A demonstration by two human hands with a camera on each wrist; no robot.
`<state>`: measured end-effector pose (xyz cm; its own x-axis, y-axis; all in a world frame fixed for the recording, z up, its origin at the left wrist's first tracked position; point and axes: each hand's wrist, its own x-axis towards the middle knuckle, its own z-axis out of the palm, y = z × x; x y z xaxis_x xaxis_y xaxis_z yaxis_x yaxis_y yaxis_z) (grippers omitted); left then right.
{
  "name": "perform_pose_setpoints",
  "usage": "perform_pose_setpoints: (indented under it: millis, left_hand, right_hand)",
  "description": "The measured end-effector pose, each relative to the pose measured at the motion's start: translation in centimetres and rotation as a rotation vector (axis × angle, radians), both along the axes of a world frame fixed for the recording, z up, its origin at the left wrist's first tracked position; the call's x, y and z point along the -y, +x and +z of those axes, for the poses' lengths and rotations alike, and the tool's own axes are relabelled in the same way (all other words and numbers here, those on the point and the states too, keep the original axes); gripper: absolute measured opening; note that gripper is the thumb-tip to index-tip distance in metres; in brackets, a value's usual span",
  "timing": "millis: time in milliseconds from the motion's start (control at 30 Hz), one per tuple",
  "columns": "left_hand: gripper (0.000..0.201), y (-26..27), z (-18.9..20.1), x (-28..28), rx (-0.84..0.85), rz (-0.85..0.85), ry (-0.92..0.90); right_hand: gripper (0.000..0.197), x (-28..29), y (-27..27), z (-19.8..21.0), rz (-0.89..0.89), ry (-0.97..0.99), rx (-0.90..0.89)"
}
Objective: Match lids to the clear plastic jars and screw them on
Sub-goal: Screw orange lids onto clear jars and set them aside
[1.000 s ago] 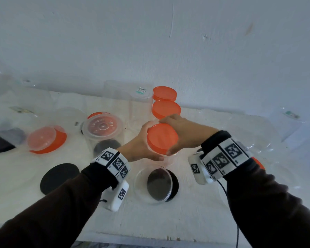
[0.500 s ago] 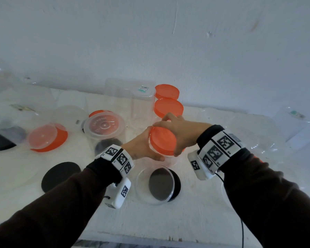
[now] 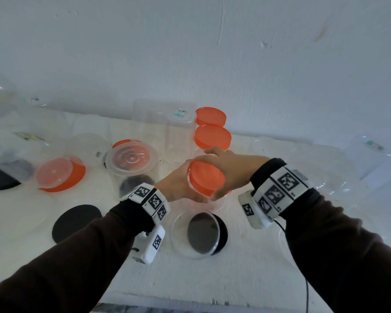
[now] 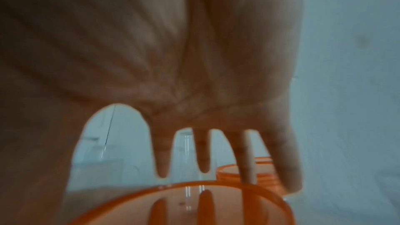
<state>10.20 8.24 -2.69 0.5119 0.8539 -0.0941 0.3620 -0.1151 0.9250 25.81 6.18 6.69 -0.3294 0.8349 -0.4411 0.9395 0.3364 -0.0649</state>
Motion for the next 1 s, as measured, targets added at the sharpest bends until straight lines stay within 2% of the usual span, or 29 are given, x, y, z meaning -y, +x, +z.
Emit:
perform_pose_setpoints:
  millis: [67,133,233,300,467,533,600,700,767,867,933,1000]
  left_hand:
    - [0.101,0.0,0.0,0.0,0.015,-0.003,0.003]
    - [0.101,0.0,-0.1,0.0,0.008,-0.005,0.006]
    - [0.102,-0.1,-0.1,-0.1,-0.004,-0.011,-0.011]
    - [0.102,0.0,-0.1,-0.1,-0.002,-0.015,-0.02]
    - [0.102,0.0,-0.1,0.0,0.019,-0.012,-0.003]
    - [0.101,0.0,-0.1,0.0,0.001,-0.01,-0.007]
    - [0.101,-0.1,-0.1,-0.1,-0.001,-0.017,-0.016]
    - [0.103,-0.1,-0.2,-0.1,0.005,-0.02,-0.046]
    - [0.103,0.0,-0.1,-0.1,-0.002,-0.02,-0.03]
    - [0.102,0.0,-0.2,0.0,0.014,-0.013,-0.012]
    - [0.101,0.0,-0.1,0.0,0.005,-0.007,-0.012]
    - [0.102,0.0,-0.1,-0.1,-0.01,-0.011,-0.01]
  right_hand:
    - [0.097,-0.2,0.2,0.3,0.05,-0.041,-0.044]
    - [0.092,-0.1,0.0,0.0,0.023,0.03,-0.028]
    - [0.088,0.6,-0.8,-0.4,-0.07,0.192,0.077]
    - [0.091,0.6,-0.8,-0.5,-0.059,0.237,0.132]
    - [0.094,-0.1,0.3,0.6,0.054,-0.051,-0.056]
    - [0.089,-0.1,0.2,0.3,0.027,0.0,-0.041]
    - [0.085,0.3,-0.3,-0.1,-0.017,0.138,0.026]
    - [0.088,0.7,-0.8,-0.5,-0.036,0.282,0.131]
    - [0.088,0.5,-0.4,-0.3,-0.009,0.204,0.081]
    - [0.092,-0.1,0.2,0.2,0.03,-0.027,-0.069]
    - [0.091,-0.1,0.0,0.0,0.022,0.005,-0.061]
    - [0.086,0.1,-0.6,-0.4,-0.022,0.125,-0.011]
